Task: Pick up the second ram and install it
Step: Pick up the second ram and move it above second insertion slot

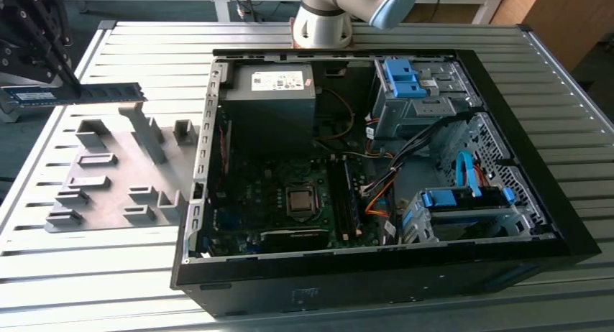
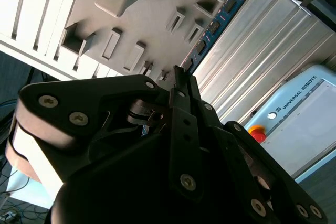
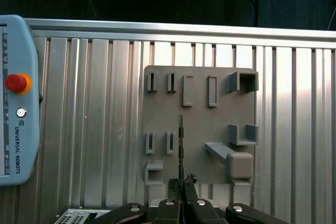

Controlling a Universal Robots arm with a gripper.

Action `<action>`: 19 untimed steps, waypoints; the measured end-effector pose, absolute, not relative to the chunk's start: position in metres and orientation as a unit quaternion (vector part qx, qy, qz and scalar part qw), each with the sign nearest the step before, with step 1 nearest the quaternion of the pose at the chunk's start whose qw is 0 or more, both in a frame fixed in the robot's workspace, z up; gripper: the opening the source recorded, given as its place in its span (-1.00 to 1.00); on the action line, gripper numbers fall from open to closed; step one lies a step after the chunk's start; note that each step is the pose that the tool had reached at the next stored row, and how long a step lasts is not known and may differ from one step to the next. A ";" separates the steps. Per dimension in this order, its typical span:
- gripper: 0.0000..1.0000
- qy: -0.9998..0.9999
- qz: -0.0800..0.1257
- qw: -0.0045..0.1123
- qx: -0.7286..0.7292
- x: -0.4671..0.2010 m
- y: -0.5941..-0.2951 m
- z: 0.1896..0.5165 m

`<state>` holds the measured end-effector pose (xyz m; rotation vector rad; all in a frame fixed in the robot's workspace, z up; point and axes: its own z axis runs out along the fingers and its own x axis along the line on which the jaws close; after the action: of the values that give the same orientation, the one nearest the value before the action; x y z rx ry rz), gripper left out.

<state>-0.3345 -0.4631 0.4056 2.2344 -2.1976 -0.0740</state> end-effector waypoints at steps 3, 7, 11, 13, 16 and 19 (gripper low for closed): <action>-0.72 -0.701 -0.024 0.003 0.713 -0.334 -0.463 0.406; -0.72 -0.701 -0.024 0.003 0.713 -0.333 -0.463 0.406; -0.72 -0.701 -0.024 0.003 0.713 -0.332 -0.463 0.406; -0.72 -0.701 -0.024 0.003 0.713 -0.332 -0.463 0.406; -0.72 -0.701 -0.024 0.003 0.713 -0.331 -0.463 0.406; -0.72 -0.701 -0.024 0.003 0.713 -0.330 -0.463 0.406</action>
<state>-0.3299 -0.4632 0.4056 2.2344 -2.1976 -0.0739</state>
